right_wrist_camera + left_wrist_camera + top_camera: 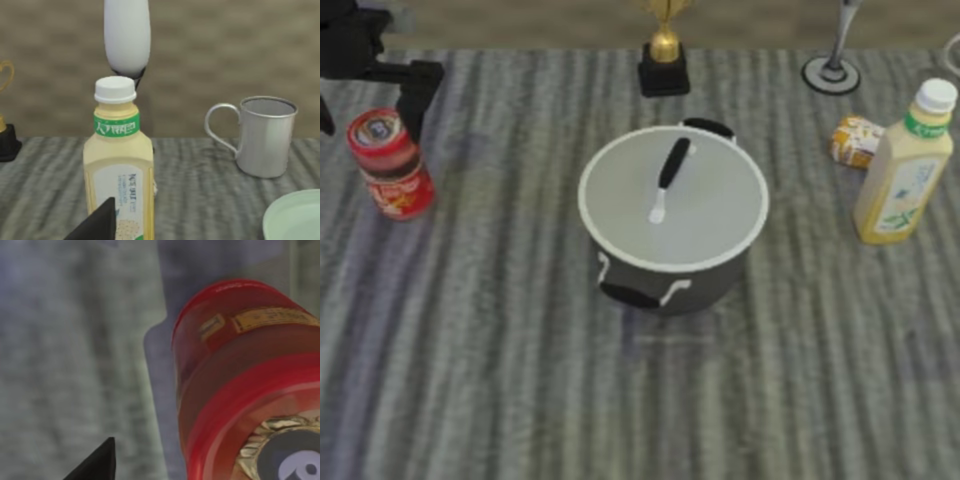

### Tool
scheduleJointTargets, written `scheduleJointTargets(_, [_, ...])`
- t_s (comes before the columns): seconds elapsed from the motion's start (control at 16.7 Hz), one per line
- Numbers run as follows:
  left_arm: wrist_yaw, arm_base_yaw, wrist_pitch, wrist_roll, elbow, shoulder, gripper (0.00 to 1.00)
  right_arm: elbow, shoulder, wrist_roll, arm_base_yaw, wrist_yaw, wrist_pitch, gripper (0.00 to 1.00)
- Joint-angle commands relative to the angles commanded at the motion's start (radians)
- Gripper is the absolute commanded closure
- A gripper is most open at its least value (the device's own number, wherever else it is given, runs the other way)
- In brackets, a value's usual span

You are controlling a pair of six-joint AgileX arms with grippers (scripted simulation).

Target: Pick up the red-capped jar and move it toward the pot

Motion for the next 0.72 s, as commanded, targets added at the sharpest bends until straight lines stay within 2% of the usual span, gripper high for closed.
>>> scheduleJointTargets(0.24, [0.000,-0.003,0.038,-0.002,-0.042,-0.010,0.00,0.000,0.000,0.000,0.000,0.000,0.000,0.00])
scheduleJointTargets(0.72, [-0.001,0.001,0.272,0.000,-0.357,-0.084,0.00,0.000,0.000,0.000,0.000,0.000,0.000,0.00])
